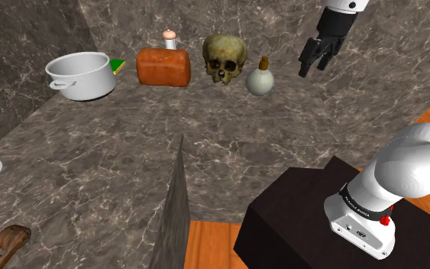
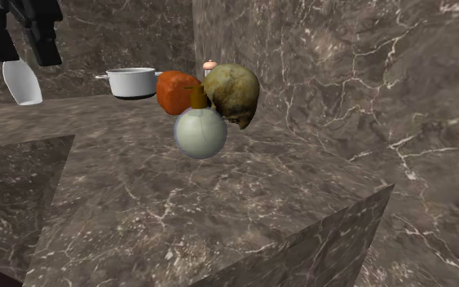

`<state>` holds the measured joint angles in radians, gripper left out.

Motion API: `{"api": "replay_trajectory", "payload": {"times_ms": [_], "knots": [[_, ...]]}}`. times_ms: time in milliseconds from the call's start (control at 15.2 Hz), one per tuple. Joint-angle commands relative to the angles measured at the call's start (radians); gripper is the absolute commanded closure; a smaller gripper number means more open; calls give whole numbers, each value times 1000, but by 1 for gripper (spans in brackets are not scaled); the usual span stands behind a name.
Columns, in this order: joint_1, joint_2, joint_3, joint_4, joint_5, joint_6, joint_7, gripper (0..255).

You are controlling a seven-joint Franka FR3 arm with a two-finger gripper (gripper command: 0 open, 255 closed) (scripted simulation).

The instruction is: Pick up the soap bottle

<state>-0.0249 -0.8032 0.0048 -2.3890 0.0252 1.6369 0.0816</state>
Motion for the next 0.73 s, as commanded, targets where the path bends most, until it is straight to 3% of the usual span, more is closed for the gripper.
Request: {"api": "replay_trajectory", "payload": {"times_ms": [0,660], "knots": [[0,0,0,0,0,0,0,0],[-35,368,-47,187,-53,191,-45,0]]}}
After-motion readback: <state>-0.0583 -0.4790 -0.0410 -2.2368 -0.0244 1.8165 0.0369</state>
